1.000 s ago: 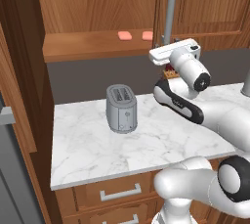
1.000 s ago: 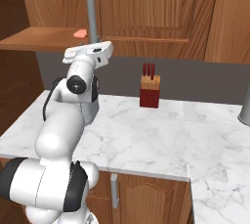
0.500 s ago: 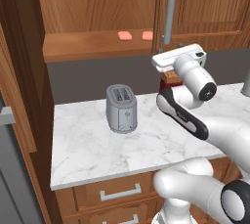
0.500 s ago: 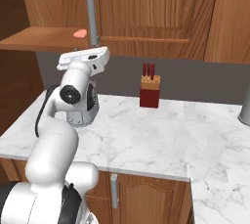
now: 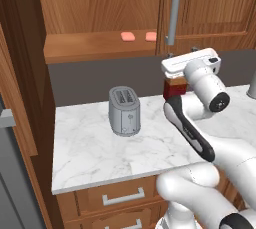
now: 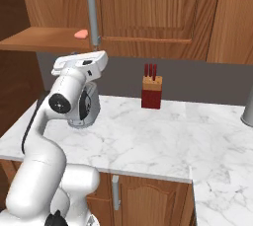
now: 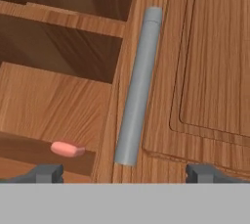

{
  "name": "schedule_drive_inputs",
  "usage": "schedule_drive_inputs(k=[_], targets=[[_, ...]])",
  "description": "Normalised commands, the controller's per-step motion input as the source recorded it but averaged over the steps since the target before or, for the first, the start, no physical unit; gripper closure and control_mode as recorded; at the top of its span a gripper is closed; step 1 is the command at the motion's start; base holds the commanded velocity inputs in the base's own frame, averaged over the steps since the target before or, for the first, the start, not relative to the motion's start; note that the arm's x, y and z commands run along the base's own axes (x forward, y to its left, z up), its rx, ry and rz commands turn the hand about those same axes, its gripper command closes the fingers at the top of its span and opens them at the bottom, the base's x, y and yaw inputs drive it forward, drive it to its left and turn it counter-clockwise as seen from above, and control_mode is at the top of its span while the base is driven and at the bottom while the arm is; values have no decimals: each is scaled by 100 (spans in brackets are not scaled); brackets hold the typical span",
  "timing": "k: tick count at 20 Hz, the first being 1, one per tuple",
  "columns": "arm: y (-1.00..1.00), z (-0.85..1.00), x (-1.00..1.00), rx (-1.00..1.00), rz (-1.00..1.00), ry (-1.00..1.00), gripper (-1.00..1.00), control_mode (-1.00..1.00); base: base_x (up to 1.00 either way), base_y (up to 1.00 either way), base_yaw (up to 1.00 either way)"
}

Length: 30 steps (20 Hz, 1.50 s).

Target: Pick up the bar soap and bar soap from the sink, and place them back in the cabinet, and close the cabinet doors.

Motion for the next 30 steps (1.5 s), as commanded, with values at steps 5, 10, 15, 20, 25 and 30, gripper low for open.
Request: schedule_drive_inputs(k=[5, 10, 15, 20, 25, 30], targets=[[0, 16, -37, 0, -8, 0, -100, -100, 0, 0, 0], [0, 14, -36, 0, -6, 0, -100, -100, 0, 0, 0], [0, 10, -35, 0, -2, 0, -100, -100, 0, 0, 0], [0, 8, -34, 0, 0, 0, -100, -100, 0, 0, 0], [-3, 5, -37, 0, 0, 0, -100, -100, 0, 0, 0], [0, 4, -27, 0, 0, 0, -100, -100, 0, 0, 0]])
